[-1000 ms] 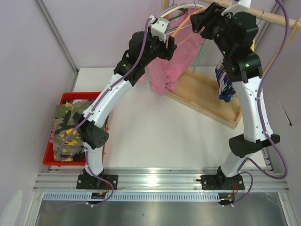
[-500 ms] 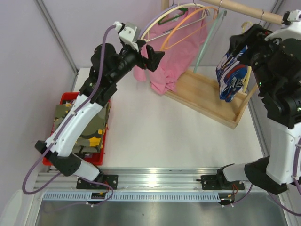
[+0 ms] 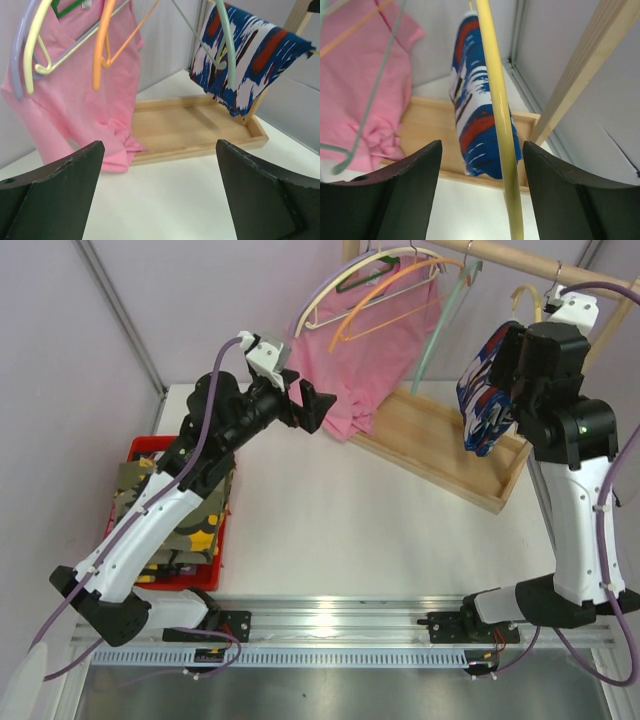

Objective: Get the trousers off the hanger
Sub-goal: Grab a hanger with trousers on it with the right arm

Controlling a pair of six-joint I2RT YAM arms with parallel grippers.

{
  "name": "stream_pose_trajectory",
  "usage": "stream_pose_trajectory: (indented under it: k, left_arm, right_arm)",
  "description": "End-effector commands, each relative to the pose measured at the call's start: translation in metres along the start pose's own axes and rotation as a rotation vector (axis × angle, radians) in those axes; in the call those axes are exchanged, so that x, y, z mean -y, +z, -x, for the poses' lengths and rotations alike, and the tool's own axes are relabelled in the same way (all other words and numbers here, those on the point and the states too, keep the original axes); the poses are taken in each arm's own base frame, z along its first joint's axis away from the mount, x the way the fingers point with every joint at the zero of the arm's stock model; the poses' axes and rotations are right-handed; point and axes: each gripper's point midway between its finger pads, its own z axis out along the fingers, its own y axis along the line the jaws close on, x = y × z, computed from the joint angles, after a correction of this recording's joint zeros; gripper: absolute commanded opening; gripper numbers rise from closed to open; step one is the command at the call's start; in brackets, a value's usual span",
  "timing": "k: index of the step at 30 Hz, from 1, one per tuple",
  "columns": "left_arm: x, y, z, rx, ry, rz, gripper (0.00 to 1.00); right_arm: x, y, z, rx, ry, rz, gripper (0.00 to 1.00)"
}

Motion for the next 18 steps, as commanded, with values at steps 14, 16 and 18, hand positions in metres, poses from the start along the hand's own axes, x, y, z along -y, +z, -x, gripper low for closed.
stream_pose_trajectory:
  k: [14,16,18]
  left_arm:
    - [0.000,-0.017,0.006,0.046,0.015,0.010,0.99]
    - [-0.001,-0.019,0.004,0.056,0.022,0.014,1.00]
    - [-0.001,-0.022,0.011,0.077,0.028,0.018,1.00]
  right_arm:
    - [0.013,0.023,0.014,0.114,-0.118,0.005,0.63]
    - [0.017,0.024,0.020,0.158,-0.107,0.017,0.61]
    - [0.020,0.025,0.025,0.176,-0.093,0.036,0.60]
